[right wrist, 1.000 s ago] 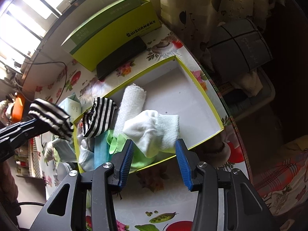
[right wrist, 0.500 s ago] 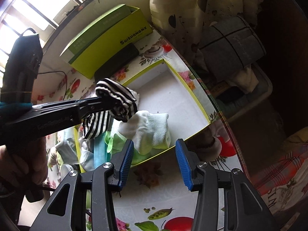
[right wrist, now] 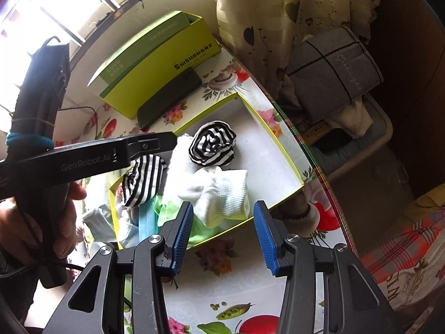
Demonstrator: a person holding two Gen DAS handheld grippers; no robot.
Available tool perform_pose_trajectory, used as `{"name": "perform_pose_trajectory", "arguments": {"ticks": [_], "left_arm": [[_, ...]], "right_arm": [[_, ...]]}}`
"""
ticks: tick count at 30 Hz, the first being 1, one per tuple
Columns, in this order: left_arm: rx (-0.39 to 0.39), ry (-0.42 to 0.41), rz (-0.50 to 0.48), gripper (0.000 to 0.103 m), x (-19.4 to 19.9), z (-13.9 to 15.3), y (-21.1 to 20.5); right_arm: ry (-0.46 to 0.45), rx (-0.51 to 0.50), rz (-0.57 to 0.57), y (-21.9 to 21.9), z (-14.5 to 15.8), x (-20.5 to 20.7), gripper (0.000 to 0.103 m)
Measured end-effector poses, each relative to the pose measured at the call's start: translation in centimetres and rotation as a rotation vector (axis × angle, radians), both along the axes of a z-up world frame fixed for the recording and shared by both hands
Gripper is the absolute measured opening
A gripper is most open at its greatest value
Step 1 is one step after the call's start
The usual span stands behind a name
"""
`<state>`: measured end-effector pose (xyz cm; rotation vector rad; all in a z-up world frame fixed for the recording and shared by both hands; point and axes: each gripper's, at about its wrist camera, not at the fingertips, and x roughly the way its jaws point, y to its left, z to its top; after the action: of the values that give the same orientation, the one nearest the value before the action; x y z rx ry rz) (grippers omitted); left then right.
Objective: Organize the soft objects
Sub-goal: 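Open the right tool to drop the glove while the left tool releases the sock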
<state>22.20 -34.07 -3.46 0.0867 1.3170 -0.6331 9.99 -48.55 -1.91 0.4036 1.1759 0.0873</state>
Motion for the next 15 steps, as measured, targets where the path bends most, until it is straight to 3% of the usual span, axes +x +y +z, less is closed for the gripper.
{"name": "perform_pose_trajectory", "arguments": {"ticks": [15], "left_arm": [[-0.015,-0.032,0.117,0.036,-4.6,3.8,7.4]], "right_arm": [[-0.036,-0.018,0.102,5.1,3.1,0.0,0.044]]}}
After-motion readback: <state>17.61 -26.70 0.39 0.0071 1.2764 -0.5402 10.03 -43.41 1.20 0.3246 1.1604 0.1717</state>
